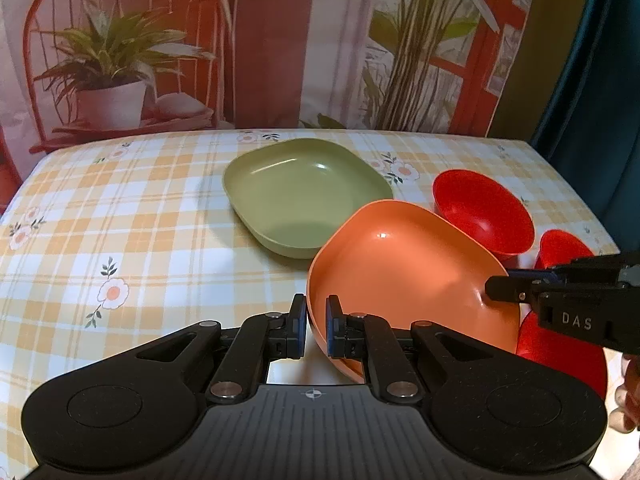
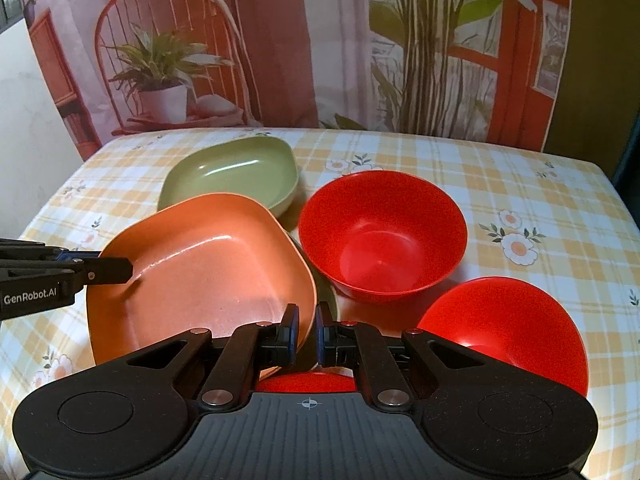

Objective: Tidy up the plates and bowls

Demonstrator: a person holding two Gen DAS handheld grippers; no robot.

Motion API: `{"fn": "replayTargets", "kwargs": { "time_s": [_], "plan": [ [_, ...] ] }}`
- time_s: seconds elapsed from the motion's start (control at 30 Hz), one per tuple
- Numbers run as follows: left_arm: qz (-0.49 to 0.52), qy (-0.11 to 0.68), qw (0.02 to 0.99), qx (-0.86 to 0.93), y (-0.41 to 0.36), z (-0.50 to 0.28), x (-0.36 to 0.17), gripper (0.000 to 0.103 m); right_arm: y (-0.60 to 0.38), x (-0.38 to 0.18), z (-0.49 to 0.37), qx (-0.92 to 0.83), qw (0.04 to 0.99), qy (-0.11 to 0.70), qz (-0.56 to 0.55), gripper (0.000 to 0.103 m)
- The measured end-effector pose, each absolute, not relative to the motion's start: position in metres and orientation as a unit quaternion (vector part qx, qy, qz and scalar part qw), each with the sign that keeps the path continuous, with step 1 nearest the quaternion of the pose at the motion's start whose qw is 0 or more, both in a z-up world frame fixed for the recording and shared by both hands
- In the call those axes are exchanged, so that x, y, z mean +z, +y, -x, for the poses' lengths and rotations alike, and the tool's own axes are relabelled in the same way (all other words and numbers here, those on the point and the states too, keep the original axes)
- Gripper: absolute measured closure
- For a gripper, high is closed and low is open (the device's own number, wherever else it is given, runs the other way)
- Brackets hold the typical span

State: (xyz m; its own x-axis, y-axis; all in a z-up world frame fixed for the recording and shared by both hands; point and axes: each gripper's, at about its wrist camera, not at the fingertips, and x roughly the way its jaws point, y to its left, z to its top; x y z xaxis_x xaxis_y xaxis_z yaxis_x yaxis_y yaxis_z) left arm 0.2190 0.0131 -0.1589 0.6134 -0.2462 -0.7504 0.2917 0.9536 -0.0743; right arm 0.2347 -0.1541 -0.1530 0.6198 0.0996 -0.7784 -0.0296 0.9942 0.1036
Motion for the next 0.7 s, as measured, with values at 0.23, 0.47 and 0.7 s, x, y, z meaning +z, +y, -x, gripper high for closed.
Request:
{"fn": "replayTargets", "kwargs": {
  "time_s": [0.23,0.47,0.7],
  "plan": [
    [-0.057,0.408,0.900,-0.145,0.004,-0.218,-0.165,0.092,-0.154,-0.154,-0.236,0.034,0.899,0.436,-0.026,0.094],
    [-0.062,0.411,0.897,-0.148,0.002,-0.217,-0.169,0.091,-0.147,-0.153,-0.239,0.030,0.897,0.441,0.012,0.094],
    [-0.055,0.414,0.897,-0.145,0.003,-0.220,-0.171,0.091,-0.146,-0.151,-0.243,0.029,0.894,0.446,0.011,0.093]
  ]
}}
